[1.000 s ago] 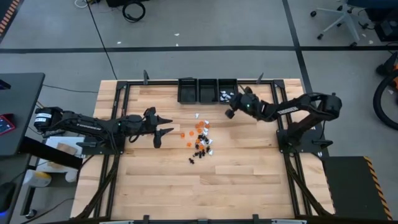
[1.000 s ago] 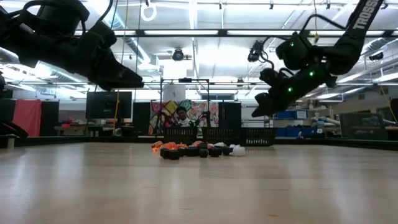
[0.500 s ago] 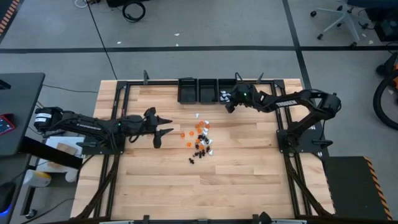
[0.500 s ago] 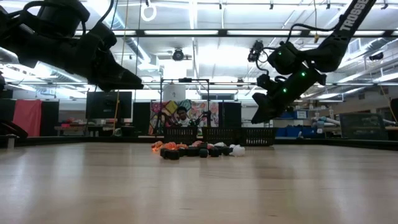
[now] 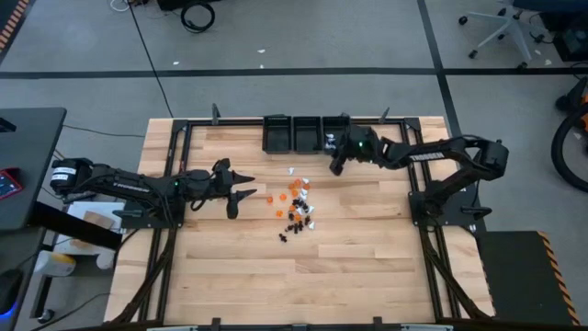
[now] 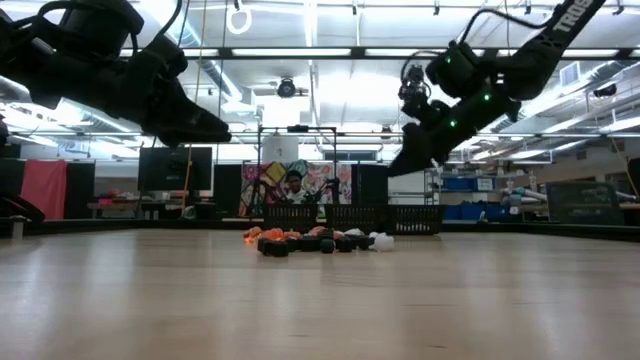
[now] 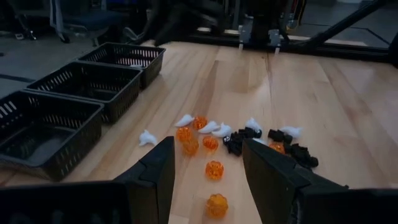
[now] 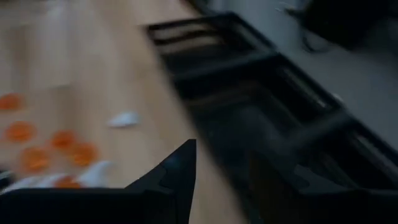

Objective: Sort game pieces by color
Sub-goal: Put the orange game piece into the left black basket

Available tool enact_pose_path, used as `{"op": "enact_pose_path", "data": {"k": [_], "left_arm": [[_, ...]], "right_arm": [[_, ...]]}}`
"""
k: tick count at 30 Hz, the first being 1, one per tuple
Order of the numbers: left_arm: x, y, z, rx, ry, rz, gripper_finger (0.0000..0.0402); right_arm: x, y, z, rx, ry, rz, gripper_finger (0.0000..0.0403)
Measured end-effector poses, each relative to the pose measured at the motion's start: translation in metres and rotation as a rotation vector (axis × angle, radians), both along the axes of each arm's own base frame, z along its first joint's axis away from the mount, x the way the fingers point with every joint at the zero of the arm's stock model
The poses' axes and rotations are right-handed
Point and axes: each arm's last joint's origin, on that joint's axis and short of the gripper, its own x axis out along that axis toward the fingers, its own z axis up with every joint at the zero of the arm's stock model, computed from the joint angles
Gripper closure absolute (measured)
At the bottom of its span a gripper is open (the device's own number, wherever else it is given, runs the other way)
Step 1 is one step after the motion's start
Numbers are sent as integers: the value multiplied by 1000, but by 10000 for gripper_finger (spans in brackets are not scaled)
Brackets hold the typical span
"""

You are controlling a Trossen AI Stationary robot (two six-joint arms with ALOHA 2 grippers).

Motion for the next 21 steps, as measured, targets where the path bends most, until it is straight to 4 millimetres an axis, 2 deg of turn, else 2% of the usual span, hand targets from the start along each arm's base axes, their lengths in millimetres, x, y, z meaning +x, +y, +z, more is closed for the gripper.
{"op": "enact_pose_path", "data": {"k": [11, 15, 21], "left_arm": [[0, 0, 2, 8, -19, -1, 234], [0, 0, 1, 5, -9, -1, 234], [-1, 0, -5, -69, 41, 17, 234]], "right_arm": [[20, 67, -11, 27, -17, 368, 258], [24, 79, -13, 7, -8, 400, 245], [32, 86, -23, 58, 17, 316, 210]]}}
